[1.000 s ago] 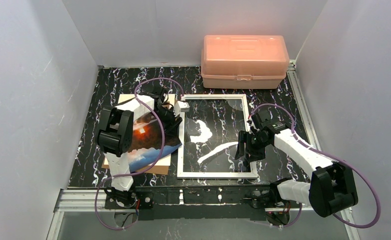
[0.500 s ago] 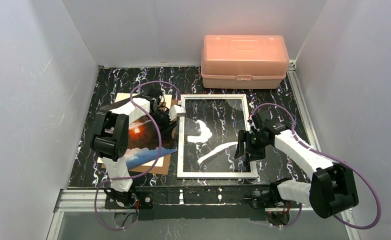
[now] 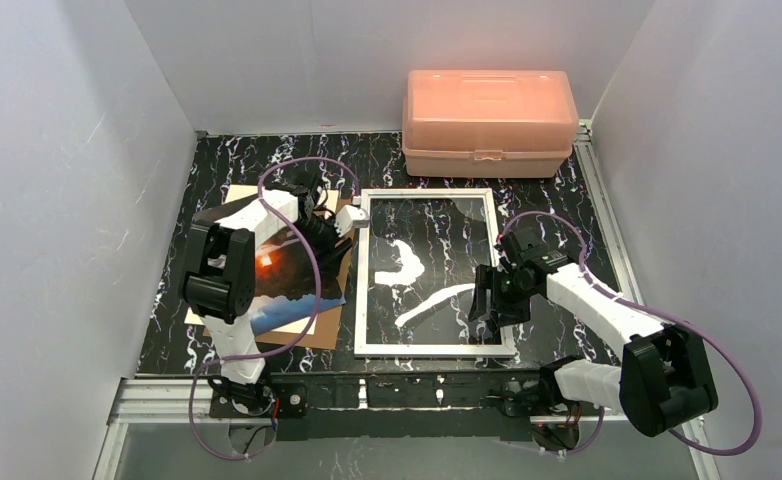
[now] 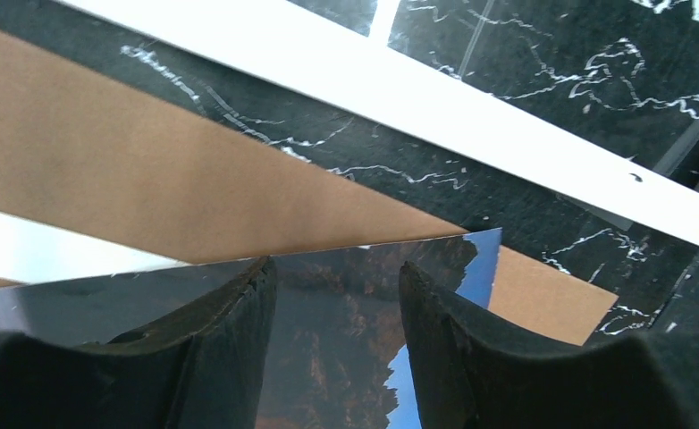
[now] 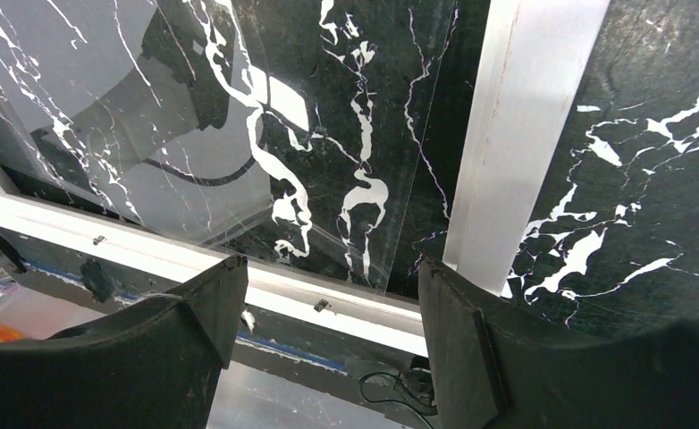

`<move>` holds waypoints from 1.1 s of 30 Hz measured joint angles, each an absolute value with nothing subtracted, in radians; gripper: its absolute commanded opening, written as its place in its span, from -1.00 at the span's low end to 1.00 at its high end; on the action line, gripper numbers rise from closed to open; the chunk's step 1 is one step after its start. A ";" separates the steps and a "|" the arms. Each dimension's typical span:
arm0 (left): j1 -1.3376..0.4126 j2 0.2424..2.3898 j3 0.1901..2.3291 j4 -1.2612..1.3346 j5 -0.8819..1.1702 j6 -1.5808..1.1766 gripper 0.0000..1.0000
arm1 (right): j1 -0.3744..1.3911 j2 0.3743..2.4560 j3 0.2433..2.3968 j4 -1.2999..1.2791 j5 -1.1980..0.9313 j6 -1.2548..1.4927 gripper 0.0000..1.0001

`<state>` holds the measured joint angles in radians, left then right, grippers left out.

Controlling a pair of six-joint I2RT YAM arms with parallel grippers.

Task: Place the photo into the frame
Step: Adjust the photo frame item on the photo frame.

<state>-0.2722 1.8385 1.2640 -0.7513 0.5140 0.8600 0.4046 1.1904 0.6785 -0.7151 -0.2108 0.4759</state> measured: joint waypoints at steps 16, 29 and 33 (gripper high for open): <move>-0.339 1.837 1.197 -0.683 0.538 0.883 0.04 | 0.463 1.221 0.677 -0.704 -0.178 0.512 0.57; -0.393 1.808 1.152 -0.597 0.530 0.902 0.04 | 0.532 1.219 0.645 -0.702 -0.131 0.568 0.58; -0.394 1.807 1.150 -0.592 0.530 0.901 0.04 | 0.539 1.204 0.636 -0.692 -0.127 0.583 0.58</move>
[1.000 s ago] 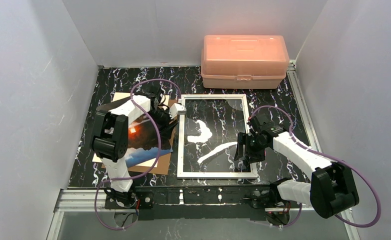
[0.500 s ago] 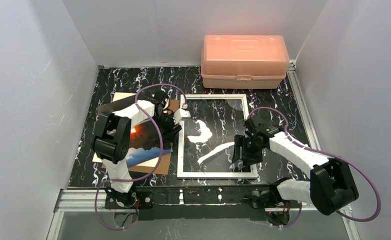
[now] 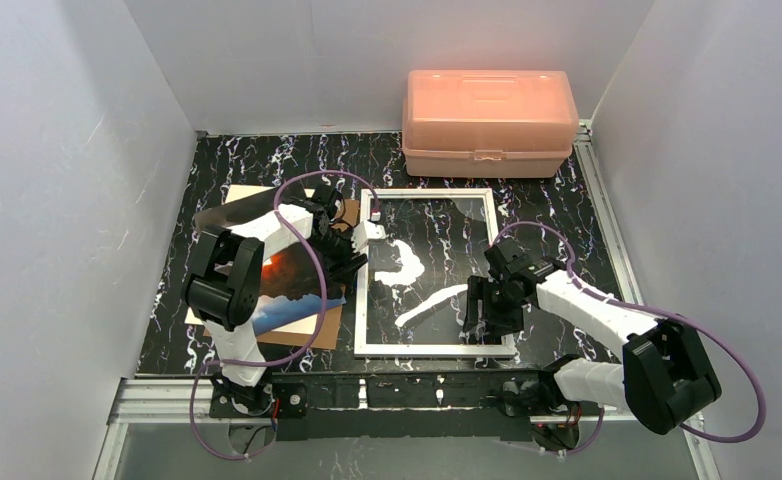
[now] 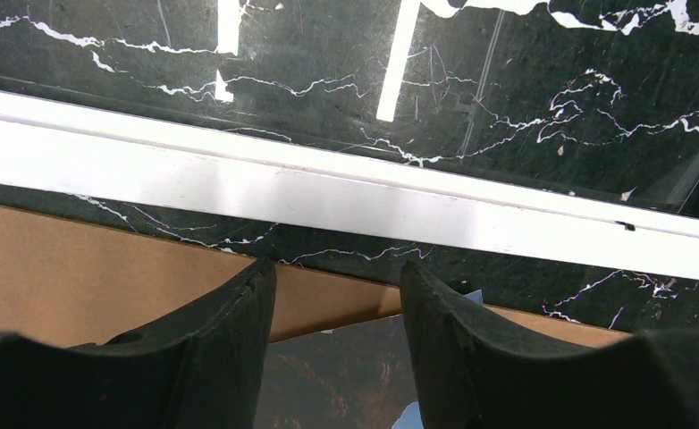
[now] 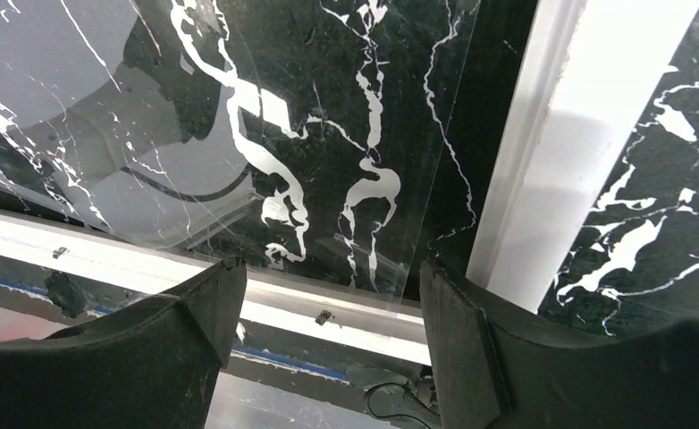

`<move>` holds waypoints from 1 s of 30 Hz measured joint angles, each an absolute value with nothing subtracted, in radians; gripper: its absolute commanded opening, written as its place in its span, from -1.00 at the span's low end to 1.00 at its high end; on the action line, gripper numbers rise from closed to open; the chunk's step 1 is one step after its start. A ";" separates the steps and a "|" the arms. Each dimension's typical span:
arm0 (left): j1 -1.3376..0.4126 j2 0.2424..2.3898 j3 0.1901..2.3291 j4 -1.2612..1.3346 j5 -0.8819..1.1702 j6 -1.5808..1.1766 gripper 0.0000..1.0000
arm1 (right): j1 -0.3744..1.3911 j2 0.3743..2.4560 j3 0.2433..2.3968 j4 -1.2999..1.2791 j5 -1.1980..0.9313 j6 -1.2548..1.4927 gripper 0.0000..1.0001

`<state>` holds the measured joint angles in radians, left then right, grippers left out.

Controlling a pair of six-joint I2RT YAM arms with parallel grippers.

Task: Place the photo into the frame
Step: Adjust the photo frame item on the photo frame.

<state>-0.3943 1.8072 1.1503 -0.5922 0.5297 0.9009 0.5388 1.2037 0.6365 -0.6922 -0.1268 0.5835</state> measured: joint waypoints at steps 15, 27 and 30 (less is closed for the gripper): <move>-0.396 1.805 1.143 -0.577 0.532 0.901 0.02 | 0.539 1.171 0.593 -0.601 -0.187 0.602 0.26; -0.396 1.805 1.143 -0.577 0.531 0.904 0.00 | 0.517 1.059 0.621 -0.603 -0.186 0.600 -0.30; -0.395 1.805 1.143 -0.577 0.531 0.906 -0.01 | 0.511 1.037 0.638 -0.603 -0.187 0.595 -0.49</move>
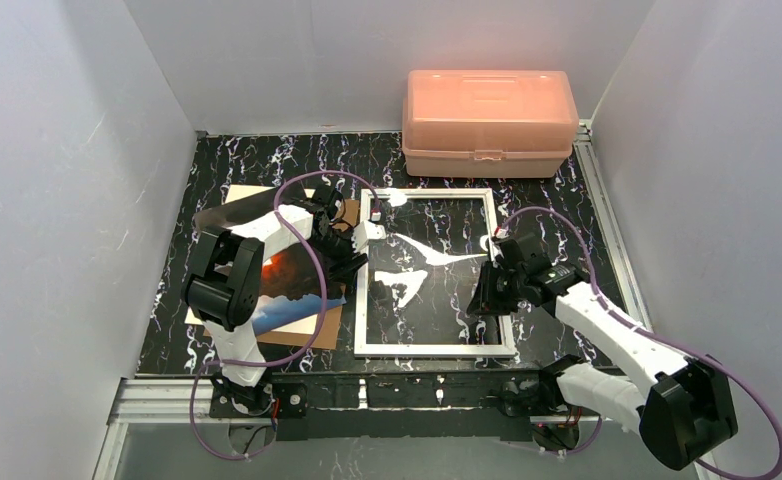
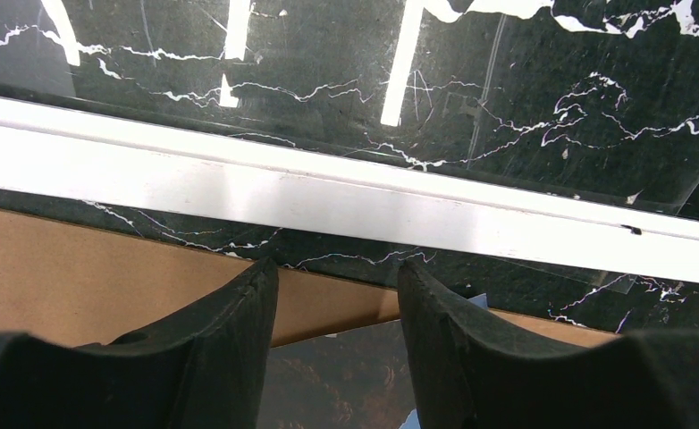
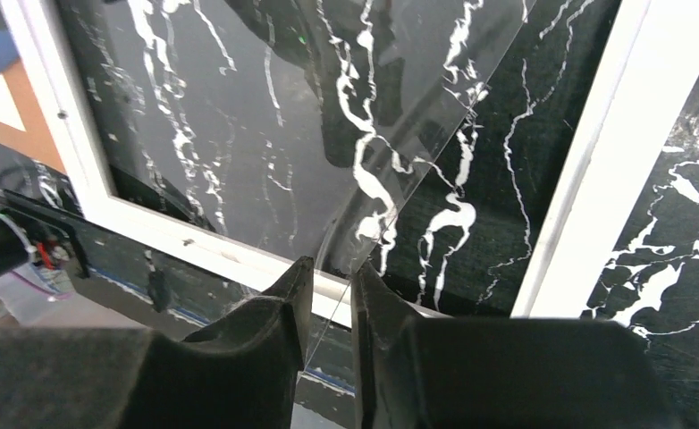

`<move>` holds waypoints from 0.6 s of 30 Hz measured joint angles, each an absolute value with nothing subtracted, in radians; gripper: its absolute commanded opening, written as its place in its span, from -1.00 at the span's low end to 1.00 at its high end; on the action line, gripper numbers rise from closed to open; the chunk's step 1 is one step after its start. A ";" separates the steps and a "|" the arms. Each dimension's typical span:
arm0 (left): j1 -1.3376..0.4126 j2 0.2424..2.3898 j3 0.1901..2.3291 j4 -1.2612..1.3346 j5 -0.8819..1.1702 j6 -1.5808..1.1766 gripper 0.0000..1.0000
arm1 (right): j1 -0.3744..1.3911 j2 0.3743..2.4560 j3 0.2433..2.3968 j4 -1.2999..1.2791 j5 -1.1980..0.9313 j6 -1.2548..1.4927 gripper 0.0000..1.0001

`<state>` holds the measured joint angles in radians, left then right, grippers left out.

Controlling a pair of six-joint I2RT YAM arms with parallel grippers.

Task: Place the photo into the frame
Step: Adjust the photo frame item on the photo frame.

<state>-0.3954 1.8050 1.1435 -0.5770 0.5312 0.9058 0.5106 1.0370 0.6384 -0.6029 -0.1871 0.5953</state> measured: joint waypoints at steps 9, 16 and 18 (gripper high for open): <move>-0.390 1.805 1.143 -0.577 0.533 0.897 -0.01 | 0.498 0.997 0.699 -0.603 -0.216 0.597 -0.97; -0.372 1.805 1.145 -0.581 0.545 0.850 -0.01 | 0.484 0.993 0.789 -0.610 -0.210 0.591 -0.97; -0.368 1.804 1.145 -0.582 0.546 0.839 -0.01 | 0.484 0.985 0.804 -0.610 -0.210 0.591 -0.97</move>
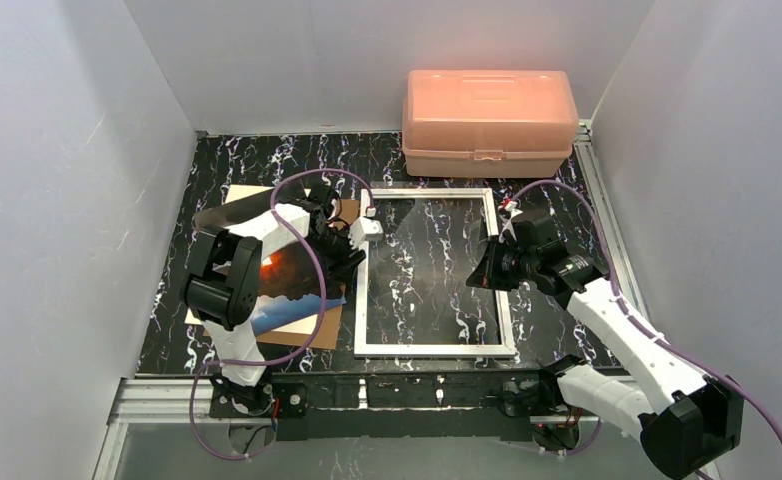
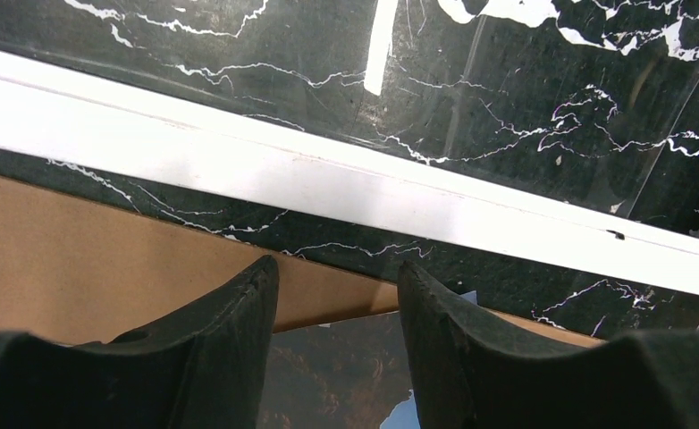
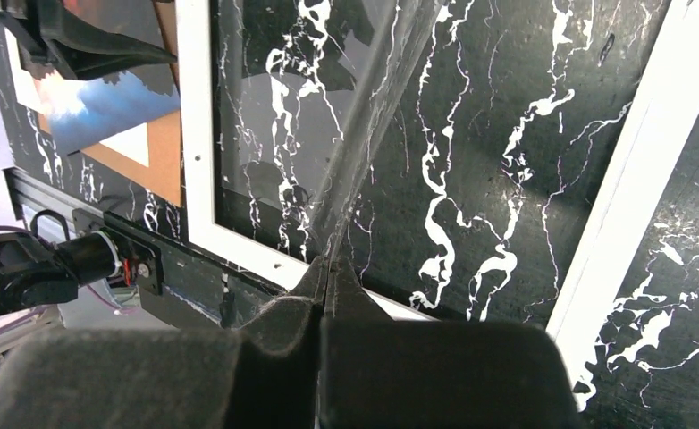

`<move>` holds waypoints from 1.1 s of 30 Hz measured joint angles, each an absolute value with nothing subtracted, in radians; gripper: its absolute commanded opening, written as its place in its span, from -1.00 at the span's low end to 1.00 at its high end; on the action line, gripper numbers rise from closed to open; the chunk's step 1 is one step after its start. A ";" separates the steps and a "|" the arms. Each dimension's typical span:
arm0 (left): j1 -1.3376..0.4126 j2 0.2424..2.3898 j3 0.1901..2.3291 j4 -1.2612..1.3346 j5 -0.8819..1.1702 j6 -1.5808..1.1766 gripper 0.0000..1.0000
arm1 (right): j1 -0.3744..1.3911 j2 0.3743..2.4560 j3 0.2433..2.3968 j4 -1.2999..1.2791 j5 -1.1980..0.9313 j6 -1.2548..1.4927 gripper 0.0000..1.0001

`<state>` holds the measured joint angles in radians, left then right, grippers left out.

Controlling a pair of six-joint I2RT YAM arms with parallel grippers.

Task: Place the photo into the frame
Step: Adjust the photo frame item on the photo frame.

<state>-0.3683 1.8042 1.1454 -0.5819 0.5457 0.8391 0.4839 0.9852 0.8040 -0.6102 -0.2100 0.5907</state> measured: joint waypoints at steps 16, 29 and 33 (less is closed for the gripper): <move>-0.361 1.802 1.148 -0.605 0.546 0.791 -0.02 | 0.484 0.953 0.831 -0.657 -0.192 0.560 -0.97; -0.361 1.802 1.161 -0.610 0.557 0.790 -0.02 | 0.469 0.963 0.838 -0.708 -0.189 0.498 -0.97; -0.361 1.802 1.161 -0.611 0.560 0.788 -0.02 | 0.464 0.964 0.838 -0.708 -0.195 0.496 -0.97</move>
<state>-0.3607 1.8023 1.1606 -0.6106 0.5598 0.7883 0.4641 0.9642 0.8379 -0.7078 -0.1947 0.4961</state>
